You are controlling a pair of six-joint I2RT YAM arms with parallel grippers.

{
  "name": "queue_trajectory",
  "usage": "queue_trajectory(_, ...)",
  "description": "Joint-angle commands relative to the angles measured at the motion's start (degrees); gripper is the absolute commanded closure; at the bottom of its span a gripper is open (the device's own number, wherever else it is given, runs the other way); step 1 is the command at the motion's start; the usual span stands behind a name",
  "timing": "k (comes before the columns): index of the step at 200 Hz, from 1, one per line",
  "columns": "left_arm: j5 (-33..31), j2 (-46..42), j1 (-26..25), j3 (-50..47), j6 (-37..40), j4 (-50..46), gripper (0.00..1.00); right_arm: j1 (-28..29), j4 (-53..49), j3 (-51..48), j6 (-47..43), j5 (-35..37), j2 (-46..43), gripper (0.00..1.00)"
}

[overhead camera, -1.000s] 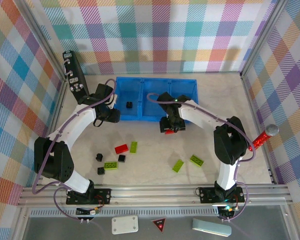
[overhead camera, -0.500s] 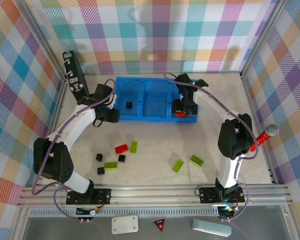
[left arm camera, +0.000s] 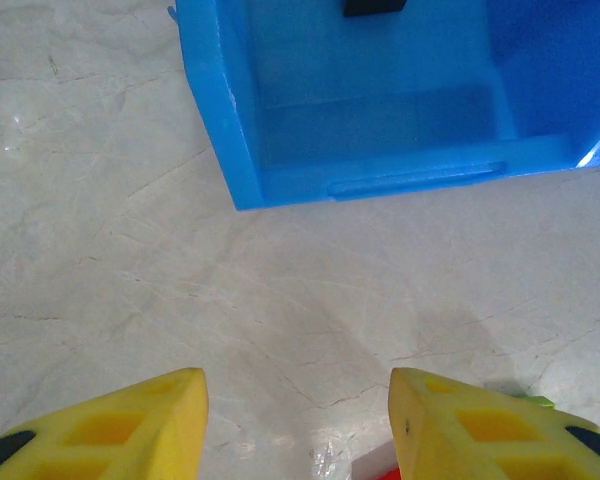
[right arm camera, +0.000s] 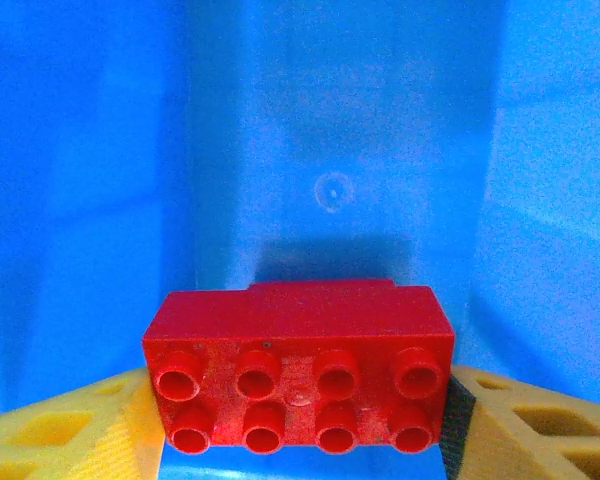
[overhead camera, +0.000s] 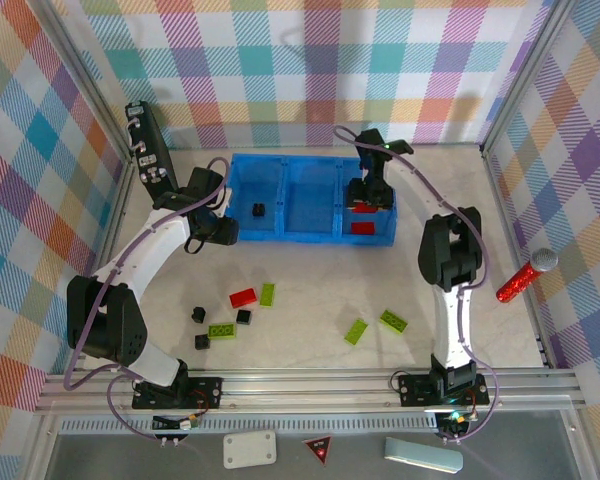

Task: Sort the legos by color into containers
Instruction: Place the lego in the container.

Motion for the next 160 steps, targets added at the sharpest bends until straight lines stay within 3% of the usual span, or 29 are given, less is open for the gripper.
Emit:
queue_trajectory(1,0.8,0.1,0.7,-0.3,0.6,0.1,0.49,-0.6,-2.5,3.6,-1.3,-0.7,2.8,0.32)
queue_trajectory(160,0.5,0.5,1.2,-0.1,0.7,0.1,0.49,-1.9,-1.2,7.0,-0.7,-1.1,12.2,0.32)
